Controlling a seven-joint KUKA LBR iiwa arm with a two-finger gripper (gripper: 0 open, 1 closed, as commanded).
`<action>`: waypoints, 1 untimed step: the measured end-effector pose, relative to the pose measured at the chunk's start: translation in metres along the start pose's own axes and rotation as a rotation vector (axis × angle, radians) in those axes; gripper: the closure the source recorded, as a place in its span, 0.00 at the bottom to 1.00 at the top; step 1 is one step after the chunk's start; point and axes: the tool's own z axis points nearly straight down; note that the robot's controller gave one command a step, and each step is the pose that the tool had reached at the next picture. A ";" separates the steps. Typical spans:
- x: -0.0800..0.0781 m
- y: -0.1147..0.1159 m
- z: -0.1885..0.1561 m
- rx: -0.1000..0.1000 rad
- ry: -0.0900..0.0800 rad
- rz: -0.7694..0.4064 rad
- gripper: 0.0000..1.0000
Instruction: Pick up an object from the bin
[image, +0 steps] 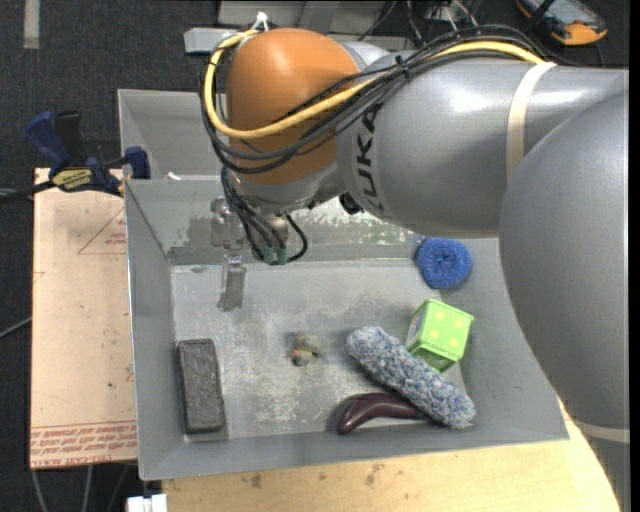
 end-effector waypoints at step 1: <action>-0.002 -0.001 -0.005 -0.002 -0.008 0.004 0.00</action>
Offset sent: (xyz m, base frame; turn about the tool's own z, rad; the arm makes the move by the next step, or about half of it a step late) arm -0.0161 -0.0260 -0.0779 -0.0782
